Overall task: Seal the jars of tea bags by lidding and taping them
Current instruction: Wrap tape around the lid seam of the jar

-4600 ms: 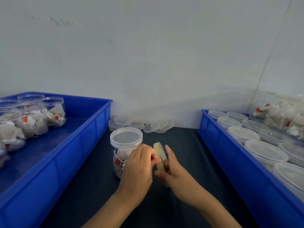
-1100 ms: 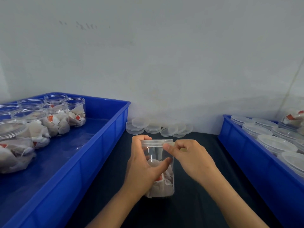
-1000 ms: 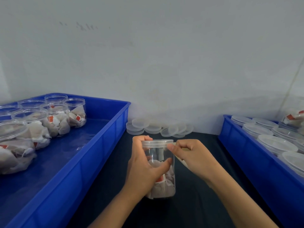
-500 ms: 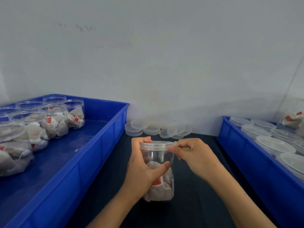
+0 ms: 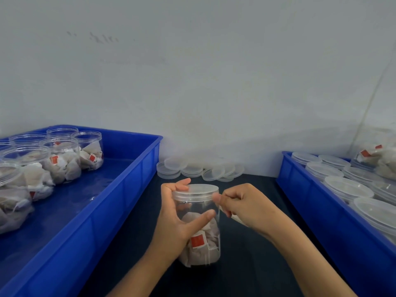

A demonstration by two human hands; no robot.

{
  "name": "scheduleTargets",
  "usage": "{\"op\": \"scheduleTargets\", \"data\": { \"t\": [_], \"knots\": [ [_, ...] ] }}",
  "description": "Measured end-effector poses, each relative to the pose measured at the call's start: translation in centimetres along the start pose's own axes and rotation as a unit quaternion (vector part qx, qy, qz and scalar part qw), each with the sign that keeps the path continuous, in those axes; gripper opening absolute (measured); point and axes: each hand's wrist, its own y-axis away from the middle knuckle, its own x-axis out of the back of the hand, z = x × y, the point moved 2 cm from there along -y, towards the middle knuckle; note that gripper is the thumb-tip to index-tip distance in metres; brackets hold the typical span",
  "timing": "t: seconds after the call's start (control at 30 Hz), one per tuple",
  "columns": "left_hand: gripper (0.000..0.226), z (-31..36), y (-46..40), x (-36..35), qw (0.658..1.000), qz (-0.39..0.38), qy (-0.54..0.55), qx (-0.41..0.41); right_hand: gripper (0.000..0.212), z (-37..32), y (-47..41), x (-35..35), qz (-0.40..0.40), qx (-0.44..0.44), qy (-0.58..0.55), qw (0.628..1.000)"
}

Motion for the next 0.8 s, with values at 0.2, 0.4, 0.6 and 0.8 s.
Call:
{"op": "scheduleTargets", "data": {
  "t": [0.2, 0.4, 0.6, 0.8],
  "knots": [
    [0.07, 0.4, -0.2, -0.6, 0.997, 0.06, 0.04, 0.002, 0.046, 0.1, -0.2, 0.3, -0.049, 0.031, 0.025, 0.998],
    [0.061, 0.0, -1.0, 1.0, 0.996, 0.048, 0.081, 0.007, 0.021, -0.3, 1.1, 1.7, -0.122, 0.078, 0.074, 0.987],
    [0.061, 0.0, -1.4, 2.4, 0.997, -0.009, 0.078, 0.002, 0.035, 0.0, 1.2, 1.4, -0.172, -0.047, 0.038, 0.983],
    [0.057, -0.1, -1.6, 2.5, 0.996, -0.022, 0.09, 0.002, 0.05, 0.4, 0.9, 1.1, -0.171, -0.051, 0.044, 0.983]
  ]
}}
